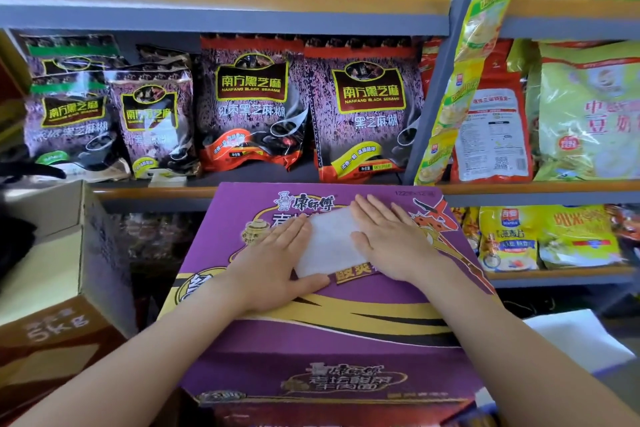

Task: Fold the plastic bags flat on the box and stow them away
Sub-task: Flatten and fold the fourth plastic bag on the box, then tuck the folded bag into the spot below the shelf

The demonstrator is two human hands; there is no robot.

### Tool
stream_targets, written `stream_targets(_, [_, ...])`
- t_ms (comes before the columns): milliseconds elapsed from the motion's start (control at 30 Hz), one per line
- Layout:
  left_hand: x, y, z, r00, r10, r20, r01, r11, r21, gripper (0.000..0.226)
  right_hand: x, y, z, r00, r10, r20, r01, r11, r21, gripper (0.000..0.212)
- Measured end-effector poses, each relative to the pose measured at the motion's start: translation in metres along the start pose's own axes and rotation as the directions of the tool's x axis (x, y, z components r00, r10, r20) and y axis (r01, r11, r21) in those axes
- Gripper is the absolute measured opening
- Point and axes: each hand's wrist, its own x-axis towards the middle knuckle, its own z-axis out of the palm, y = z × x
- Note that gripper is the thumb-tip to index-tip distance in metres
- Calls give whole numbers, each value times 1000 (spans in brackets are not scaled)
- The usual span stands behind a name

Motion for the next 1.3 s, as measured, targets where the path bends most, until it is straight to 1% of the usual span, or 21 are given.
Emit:
stream_targets(67, [-8, 3, -4, 1000, 7, 19, -7, 1000, -1, 128, -8, -11, -3, 979, -120, -163, 109, 991, -73, 56])
stream_targets(133, [-15, 12, -4, 1000, 14, -15, -15, 999, -35, 122, -15, -19, -6, 945, -256, -206, 258, 966, -16, 49])
stream_targets(200, [-22, 21, -1, 997, 34, -66, -36, 999, -39, 117, -24, -18, -4, 950, -293, -107, 302, 950, 82, 43])
stream_targets(300, [-31, 37, 8, 979, 78, -190, -68, 996, 57, 108, -44, -1, 1, 954, -299, -5, 295, 939, 175, 77])
stream_targets(433, [-37, 68, 15, 924, 202, -325, -162, 976, 148, 85, -89, 31, -1, 929, -362, 79, 357, 931, 72, 98])
stream_targets(500, [-35, 89, 15, 907, 224, -355, -198, 974, 110, 78, -114, 51, 4, 928, -373, 2, 373, 928, -23, 88])
stream_targets(567, [-31, 115, 14, 888, 240, -391, -243, 969, 42, 70, -138, 78, 7, 917, -382, -115, 376, 924, -73, 58])
stream_targets(600, [-28, 132, 13, 874, 250, -418, -266, 964, 19, 65, -151, 96, 8, 913, -373, -163, 370, 928, -49, 49])
stream_targets(667, [-20, 169, 11, 842, 256, -475, -302, 953, -21, 53, -174, 132, 3, 917, -342, -203, 358, 932, 48, 43])
stream_targets(767, [5, 234, 12, 808, 266, -525, -360, 929, -84, 36, -200, 200, -6, 957, -143, -251, 188, 968, 166, 21])
stream_targets(867, [42, 298, 27, 794, 290, -534, -377, 924, -58, 31, -205, 274, -10, 911, 45, -410, 109, 932, 345, 11])
stream_targets(900, [55, 316, 36, 803, 299, -516, -381, 923, -57, 30, -204, 296, -10, 890, 168, -423, 59, 879, 474, 12])
stream_targets(933, [69, 332, 49, 818, 299, -491, -378, 923, -68, 30, -202, 320, -6, 876, 304, -374, 25, 746, 665, 15])
stream_targets(967, [83, 344, 63, 844, 280, -457, -359, 928, -95, 32, -198, 342, -1, 858, 433, -276, -5, 544, 839, 20])
stream_targets(1000, [98, 354, 80, 884, 242, -401, -319, 938, -137, 34, -194, 364, 10, 835, 520, -180, -22, 359, 933, 28])
stream_targets(1033, [112, 361, 97, 924, 188, -333, -258, 950, -178, 35, -191, 381, 22, 803, 592, -72, -59, 198, 979, 35])
stream_targets(1067, [126, 364, 117, 961, 119, -251, -173, 963, -205, 34, -187, 398, 40, 777, 629, 25, -95, 77, 993, 33])
stream_targets(1133, [157, 364, 160, 999, -1, -54, -9, 981, -194, 28, -178, 426, 87, 722, 651, 235, -200, -130, 971, 12])
stream_targets(1200, [183, 358, 202, 992, -80, 101, 95, 982, -161, 25, -174, 446, 140, 620, 633, 463, -420, -231, 878, 12])
stream_targets(1267, [205, 348, 245, 973, -140, 183, 165, 978, -128, 24, -170, 466, 199, 521, 606, 602, -613, -226, 758, 2])
stream_targets(1300, [215, 343, 265, 966, -159, 204, 182, 978, -101, 25, -168, 473, 228, 471, 596, 650, -682, -221, 697, 8])
